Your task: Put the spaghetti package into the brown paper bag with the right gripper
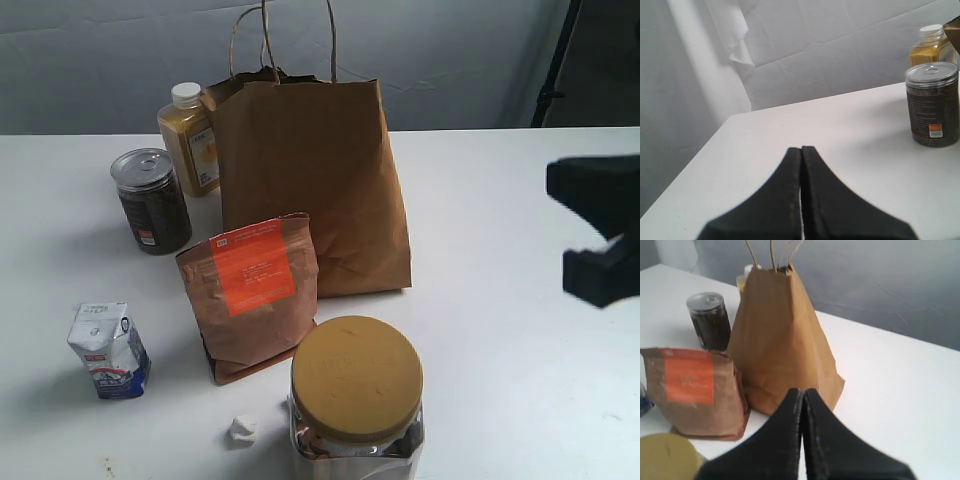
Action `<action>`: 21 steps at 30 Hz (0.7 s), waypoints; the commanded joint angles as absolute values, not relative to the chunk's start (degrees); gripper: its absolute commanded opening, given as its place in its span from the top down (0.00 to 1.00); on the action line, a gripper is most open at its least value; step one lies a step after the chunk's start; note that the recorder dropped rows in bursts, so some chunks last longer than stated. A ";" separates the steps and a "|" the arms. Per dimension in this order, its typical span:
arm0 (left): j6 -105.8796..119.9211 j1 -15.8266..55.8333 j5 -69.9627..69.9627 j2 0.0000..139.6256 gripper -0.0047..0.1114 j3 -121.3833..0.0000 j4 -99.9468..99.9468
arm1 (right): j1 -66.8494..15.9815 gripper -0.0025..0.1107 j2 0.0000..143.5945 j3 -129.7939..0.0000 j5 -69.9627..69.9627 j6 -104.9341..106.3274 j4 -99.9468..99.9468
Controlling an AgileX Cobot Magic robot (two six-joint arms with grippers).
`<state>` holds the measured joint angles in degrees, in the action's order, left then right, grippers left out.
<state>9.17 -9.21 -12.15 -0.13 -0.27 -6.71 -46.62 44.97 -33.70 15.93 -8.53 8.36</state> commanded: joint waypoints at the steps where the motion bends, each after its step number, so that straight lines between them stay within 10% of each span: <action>1: 8.96 -9.11 -12.04 0.00 0.96 0.00 -6.47 | -46.24 0.98 42.21 -27.59 13.36 -9.66 9.50; 21: 8.96 -9.11 -12.04 0.00 0.96 0.00 -6.47 | -17.83 0.98 13.63 0.00 1.69 -6.99 -0.52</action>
